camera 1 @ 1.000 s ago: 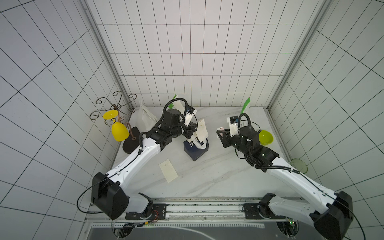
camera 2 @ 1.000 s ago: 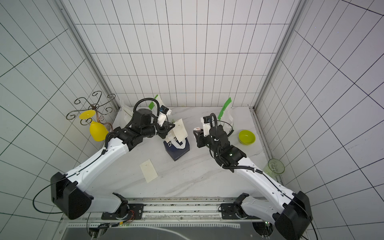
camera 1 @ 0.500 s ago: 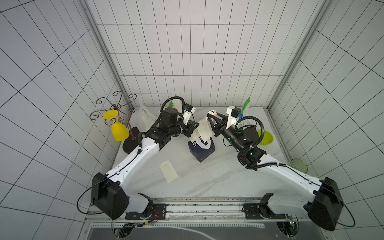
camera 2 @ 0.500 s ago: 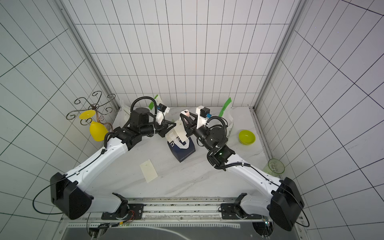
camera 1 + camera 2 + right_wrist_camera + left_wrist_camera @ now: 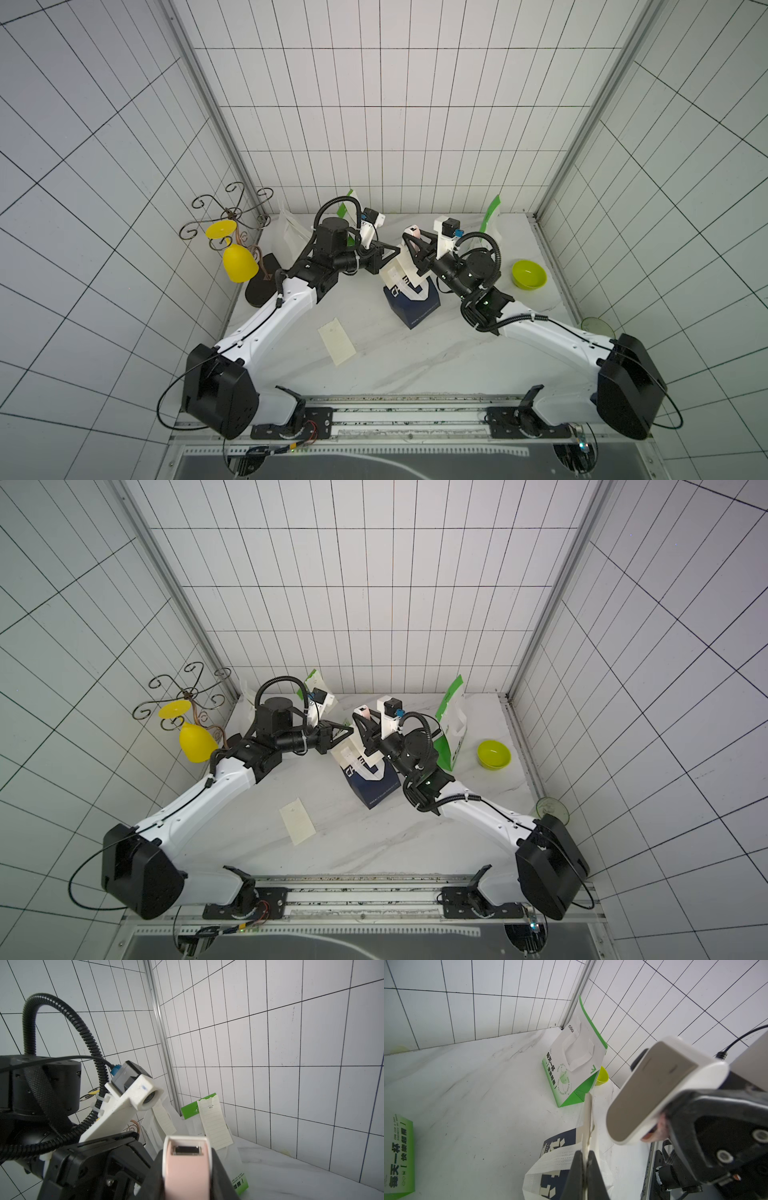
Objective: Staple the receipts to the bags
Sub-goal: Place the stapler in the takeout bag.
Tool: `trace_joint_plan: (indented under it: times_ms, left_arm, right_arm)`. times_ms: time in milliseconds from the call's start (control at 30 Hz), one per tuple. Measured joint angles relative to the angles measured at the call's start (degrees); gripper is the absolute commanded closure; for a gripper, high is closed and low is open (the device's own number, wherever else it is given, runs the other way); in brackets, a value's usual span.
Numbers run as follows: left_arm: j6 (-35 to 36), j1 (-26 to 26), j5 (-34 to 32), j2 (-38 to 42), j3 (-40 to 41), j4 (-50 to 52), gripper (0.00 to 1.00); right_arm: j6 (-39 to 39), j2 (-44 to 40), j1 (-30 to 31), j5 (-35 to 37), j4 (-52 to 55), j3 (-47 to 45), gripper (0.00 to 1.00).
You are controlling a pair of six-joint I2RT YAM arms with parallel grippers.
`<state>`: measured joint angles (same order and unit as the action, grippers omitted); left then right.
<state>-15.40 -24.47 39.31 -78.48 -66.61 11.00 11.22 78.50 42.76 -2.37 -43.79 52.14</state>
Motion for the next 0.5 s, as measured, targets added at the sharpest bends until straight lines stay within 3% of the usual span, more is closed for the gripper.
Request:
trace_joint_plan:
  times_ms: [500]
  left_arm:
    - [-1.7,0.3,1.1,0.4,0.8,-1.4,1.0]
  right_arm:
    - [-1.9,1.5,0.0,0.1,-0.6,0.1,1.0]
